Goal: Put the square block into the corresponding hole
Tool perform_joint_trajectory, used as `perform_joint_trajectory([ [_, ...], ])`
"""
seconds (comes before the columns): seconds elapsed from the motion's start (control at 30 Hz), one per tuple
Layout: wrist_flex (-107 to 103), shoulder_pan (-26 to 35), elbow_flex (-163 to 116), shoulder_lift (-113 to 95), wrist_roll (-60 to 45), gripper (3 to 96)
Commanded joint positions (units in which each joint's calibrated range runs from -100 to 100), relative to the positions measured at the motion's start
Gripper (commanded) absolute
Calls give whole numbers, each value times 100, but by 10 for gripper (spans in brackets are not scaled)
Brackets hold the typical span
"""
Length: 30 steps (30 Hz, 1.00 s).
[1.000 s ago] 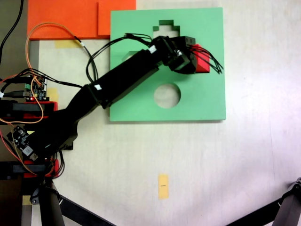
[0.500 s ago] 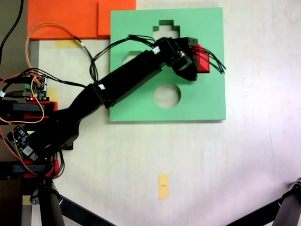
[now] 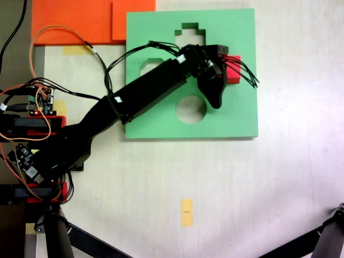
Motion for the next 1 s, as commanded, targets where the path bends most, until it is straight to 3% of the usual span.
perform_joint_trajectory([
  [0.03,-143,63,217,-1380,0,954],
  [0.23,-1385,54,207,-4341,-1133,944],
  [0.33,-1924,-122,207,-6100,-2623,760],
  [0.43,-2127,-322,187,-7357,-3062,714],
  [0.57,-2040,-816,187,-8237,-3336,711],
  [0.67,-2078,-1372,157,-8363,-4024,615],
  [0.77,-2011,-1626,-182,-8307,-4200,605],
  [0.87,-1164,-1827,-1997,-9327,-4547,605],
  [1.0,1889,-1978,-6334,-11994,-4982,555],
])
